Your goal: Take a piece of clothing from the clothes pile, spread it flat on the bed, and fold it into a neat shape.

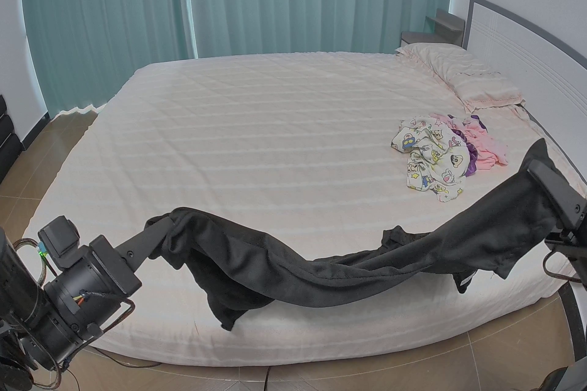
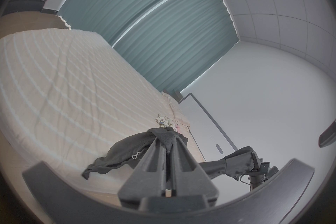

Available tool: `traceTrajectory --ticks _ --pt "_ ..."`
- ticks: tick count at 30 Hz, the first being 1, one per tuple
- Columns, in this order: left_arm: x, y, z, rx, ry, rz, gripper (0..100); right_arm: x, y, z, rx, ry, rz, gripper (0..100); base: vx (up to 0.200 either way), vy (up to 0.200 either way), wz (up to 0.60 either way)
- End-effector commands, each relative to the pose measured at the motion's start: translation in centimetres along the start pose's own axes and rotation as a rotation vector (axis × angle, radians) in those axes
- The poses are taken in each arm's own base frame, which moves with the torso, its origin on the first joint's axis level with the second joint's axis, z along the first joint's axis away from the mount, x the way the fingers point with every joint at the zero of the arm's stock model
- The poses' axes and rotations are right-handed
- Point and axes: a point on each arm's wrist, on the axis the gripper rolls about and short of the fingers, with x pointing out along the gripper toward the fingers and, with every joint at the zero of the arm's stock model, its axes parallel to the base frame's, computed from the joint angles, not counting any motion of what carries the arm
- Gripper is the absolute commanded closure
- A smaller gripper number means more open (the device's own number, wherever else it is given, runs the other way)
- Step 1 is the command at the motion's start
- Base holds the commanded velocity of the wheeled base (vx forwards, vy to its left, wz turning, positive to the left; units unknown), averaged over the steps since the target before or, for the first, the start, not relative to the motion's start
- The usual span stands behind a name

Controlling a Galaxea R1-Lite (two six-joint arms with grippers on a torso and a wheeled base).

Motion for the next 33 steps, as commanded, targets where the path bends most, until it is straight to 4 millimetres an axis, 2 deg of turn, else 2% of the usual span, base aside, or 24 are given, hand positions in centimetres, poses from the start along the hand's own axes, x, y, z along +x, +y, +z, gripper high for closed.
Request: traceTrajectory --ticks 1,2,3,8,11,12,13,14,15,16,17,22,23,26,29,30,33 --pt "-1.8 -1.0 1.6 0.011 -0.076 -0.068 100 -2.0 3.7 3.0 -0.032 -0.094 0.132 100 0.0 0.0 0.0" --pt "-1.8 -1.0 1.6 0.011 -0.076 -0.068 100 -2.0 3.7 3.0 -0.032 -0.094 0.132 100 0.0 0.0 0.0" --pt "-2.1 -1.6 2.4 0.041 -0.106 -0.087 100 -1.5 5.2 4.6 -0.037 -0.109 0.131 100 0.0 0.0 0.0" --pt "-2.2 -2.9 4.0 0.04 -0.149 -0.091 100 0.2 6.8 7.2 -0.052 -0.121 0.084 100 0.0 0.0 0.0" --pt "-2.1 -4.0 5.2 0.039 -0.154 -0.084 100 3.2 7.0 9.1 -0.045 -0.141 0.048 100 0.0 0.0 0.0" --pt "-1.9 -4.2 5.3 0.042 -0.147 -0.072 100 3.4 7.0 9.2 -0.044 -0.142 0.046 100 0.0 0.0 0.0" --pt "-1.8 -4.3 5.4 0.044 -0.143 -0.066 100 5.2 6.5 10.0 -0.045 -0.153 0.019 100 0.0 0.0 0.0" --pt "-1.8 -4.3 5.4 0.045 -0.141 -0.063 100 5.5 6.3 10.1 -0.045 -0.153 0.015 100 0.0 0.0 0.0" --pt "-1.7 -4.3 5.5 0.048 -0.138 -0.051 100 7.1 5.4 10.4 -0.047 -0.151 -0.012 100 0.0 0.0 0.0" --pt "-1.6 -4.3 5.5 0.049 -0.136 -0.049 100 7.3 5.3 10.4 -0.047 -0.15 -0.015 100 0.0 0.0 0.0" --pt "-1.6 -4.2 5.5 0.049 -0.139 -0.044 100 8.7 4.3 10.7 -0.046 -0.148 -0.041 100 0.0 0.0 0.0" --pt "-0.2 -3.4 4.6 0.06 -0.097 0.01 100 12.3 0.2 9.8 -0.029 -0.101 -0.137 100 0.0 0.0 0.0" --pt "-0.1 -3.4 4.6 0.059 -0.096 0.013 100 12.4 0.0 9.7 -0.029 -0.098 -0.143 100 0.0 0.0 0.0" --pt "0.6 -2.7 3.7 0.058 -0.057 0.052 100 13.7 -2.3 9.1 -0.026 -0.083 -0.183 100 0.0 0.0 0.0" --pt "1.1 -2.3 3.3 0.053 -0.038 0.073 100 14.1 -3.1 8.9 -0.028 -0.088 -0.189 100 0.0 0.0 0.0" --pt "1.8 -2.0 2.9 0.031 -0.018 0.098 100 14.5 -4.1 8.8 -0.03 -0.089 -0.206 100 0.0 0.0 0.0" --pt "2.9 -1.4 2.7 -0.005 -0.009 0.134 100 14.8 -5.1 8.7 -0.033 -0.085 -0.226 100 0.0 0.0 0.0"
